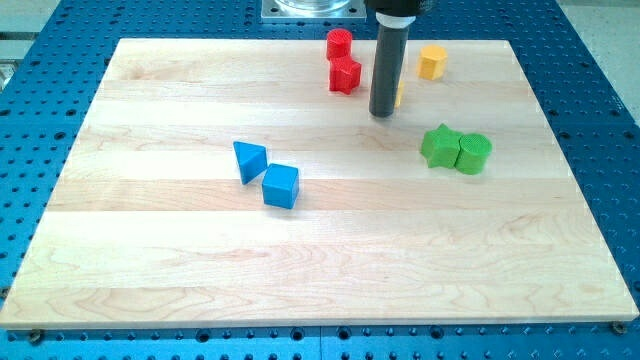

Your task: Put the yellow hexagon at the parallel right of the red circle

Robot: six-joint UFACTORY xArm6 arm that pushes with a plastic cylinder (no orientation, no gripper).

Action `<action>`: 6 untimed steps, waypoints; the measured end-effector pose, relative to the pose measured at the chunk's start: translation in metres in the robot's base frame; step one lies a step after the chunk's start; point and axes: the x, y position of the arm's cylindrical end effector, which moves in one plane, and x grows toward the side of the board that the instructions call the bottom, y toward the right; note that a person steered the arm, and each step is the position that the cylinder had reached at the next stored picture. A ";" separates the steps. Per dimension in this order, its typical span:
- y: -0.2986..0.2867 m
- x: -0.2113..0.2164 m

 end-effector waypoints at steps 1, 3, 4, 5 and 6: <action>0.008 -0.010; 0.054 -0.007; 0.093 -0.034; 0.078 -0.049; 0.078 -0.073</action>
